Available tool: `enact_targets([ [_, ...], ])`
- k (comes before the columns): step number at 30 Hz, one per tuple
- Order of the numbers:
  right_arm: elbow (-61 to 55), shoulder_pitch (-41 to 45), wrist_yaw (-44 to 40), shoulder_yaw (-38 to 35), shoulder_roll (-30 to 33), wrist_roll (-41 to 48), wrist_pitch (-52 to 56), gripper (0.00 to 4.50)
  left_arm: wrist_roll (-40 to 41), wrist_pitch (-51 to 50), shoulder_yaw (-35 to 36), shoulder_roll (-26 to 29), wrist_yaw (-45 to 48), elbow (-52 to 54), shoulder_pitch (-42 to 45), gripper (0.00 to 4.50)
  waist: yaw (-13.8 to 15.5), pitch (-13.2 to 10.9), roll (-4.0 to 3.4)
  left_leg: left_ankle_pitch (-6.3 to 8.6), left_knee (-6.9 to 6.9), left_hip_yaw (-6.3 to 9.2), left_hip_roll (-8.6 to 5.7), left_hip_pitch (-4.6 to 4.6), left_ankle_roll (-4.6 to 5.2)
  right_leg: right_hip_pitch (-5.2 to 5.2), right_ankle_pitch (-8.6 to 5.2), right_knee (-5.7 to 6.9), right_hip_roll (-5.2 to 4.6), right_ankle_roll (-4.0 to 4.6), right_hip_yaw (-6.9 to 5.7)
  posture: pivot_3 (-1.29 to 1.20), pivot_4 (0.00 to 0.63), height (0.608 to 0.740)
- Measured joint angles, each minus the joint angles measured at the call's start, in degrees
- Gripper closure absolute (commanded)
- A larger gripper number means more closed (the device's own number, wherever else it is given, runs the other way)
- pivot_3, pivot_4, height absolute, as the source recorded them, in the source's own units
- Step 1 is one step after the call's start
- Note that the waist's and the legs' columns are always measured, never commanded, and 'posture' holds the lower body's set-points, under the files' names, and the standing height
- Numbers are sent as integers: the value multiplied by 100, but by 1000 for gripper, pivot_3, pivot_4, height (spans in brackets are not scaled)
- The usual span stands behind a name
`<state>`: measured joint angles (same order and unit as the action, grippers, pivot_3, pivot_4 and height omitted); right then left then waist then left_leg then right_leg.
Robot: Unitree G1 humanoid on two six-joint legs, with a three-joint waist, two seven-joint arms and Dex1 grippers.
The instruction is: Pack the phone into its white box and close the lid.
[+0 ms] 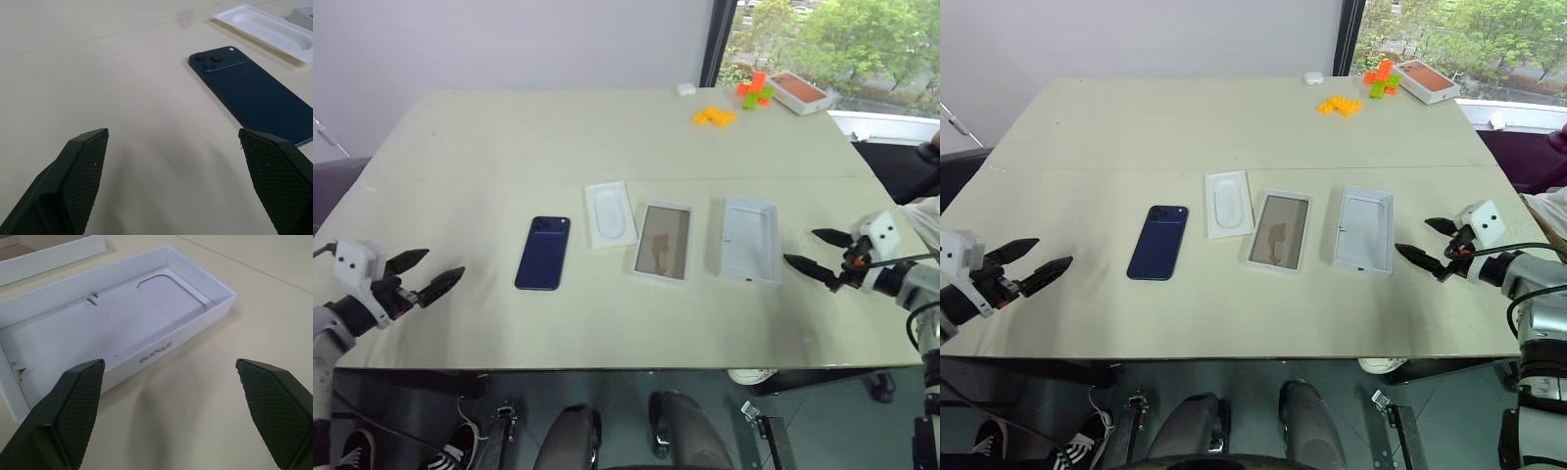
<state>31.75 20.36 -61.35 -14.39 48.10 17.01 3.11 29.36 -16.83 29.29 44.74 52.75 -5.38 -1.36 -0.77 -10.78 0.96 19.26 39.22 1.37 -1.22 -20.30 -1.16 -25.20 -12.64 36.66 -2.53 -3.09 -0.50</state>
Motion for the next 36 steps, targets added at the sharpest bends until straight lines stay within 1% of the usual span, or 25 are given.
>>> enact_targets([
  [28, 252, 127, -54, 87, -9, -112, -290, 0, 9, -60, 8, -2, -103, 7, 170, 24, -1, 0, 0, 0, 0, 0, 0, 0, 0, 0, 0, 0, 0, 0, 0, 0, 150, 740],
  [33, 439, 370, -86, 223, -40, -173, -295, 0, 86, -172, 8, -45, -181, 178, 221, 24, -1, 0, 0, 0, 0, 0, 0, 0, 0, 0, 0, 0, 0, 0, 0, 0, 150, 740],
  [36, 426, 601, -116, 328, -46, -165, 105, 0, 207, -292, 7, -50, -244, 447, 257, 24, -5, 0, 0, 0, 0, 0, 0, -1, 0, 0, 0, -1, -1, 0, 1, 0, 150, 740],
])
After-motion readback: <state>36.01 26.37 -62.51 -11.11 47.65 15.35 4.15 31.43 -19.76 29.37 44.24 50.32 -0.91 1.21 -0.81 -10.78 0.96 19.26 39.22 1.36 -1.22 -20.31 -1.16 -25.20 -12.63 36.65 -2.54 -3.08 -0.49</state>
